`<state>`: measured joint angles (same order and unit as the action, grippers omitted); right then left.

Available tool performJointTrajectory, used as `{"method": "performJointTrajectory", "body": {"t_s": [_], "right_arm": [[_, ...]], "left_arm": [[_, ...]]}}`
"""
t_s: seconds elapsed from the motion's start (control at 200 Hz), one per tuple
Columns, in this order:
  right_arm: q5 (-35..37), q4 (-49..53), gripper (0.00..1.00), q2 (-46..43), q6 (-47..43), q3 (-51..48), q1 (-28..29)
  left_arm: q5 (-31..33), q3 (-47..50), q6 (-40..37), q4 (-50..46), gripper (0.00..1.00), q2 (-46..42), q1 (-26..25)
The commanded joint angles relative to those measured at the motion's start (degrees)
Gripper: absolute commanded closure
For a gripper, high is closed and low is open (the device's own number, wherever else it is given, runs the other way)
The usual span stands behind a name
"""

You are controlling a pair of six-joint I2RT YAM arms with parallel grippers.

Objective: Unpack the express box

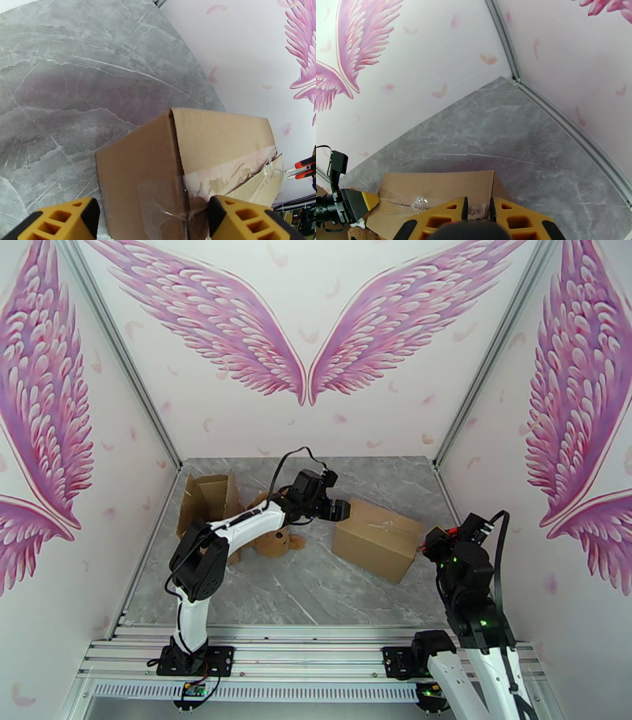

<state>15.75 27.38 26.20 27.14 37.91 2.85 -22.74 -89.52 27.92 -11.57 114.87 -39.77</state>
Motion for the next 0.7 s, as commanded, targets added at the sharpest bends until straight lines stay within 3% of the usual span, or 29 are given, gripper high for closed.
{"method": "performJointTrajectory", "body": {"t_s": [0.0,0.355,0.575,0.695], "right_arm": [[-1.5,-6.3,1.0,-2.1,-0.9,-1.2,-0.7],[2.8,-6.6,1.0,-10.6,1.7,-4.9,-1.6],[5.6,-4.8,1.0,-12.4,-0.6,-4.3,-1.7],[8.2,1.1,1.0,-10.2,-3.7,-2.2,-1.6]], "left_arm": [[5.1,2.9,-0.5,-5.1,0.24,1.3,0.6],[6.4,4.5,-0.5,-5.8,0.25,0.3,0.6],[7.0,4.7,-0.2,-6.4,0.25,-0.2,0.6],[7.0,5.0,0.5,-6.3,0.25,-1.1,0.4]]}}
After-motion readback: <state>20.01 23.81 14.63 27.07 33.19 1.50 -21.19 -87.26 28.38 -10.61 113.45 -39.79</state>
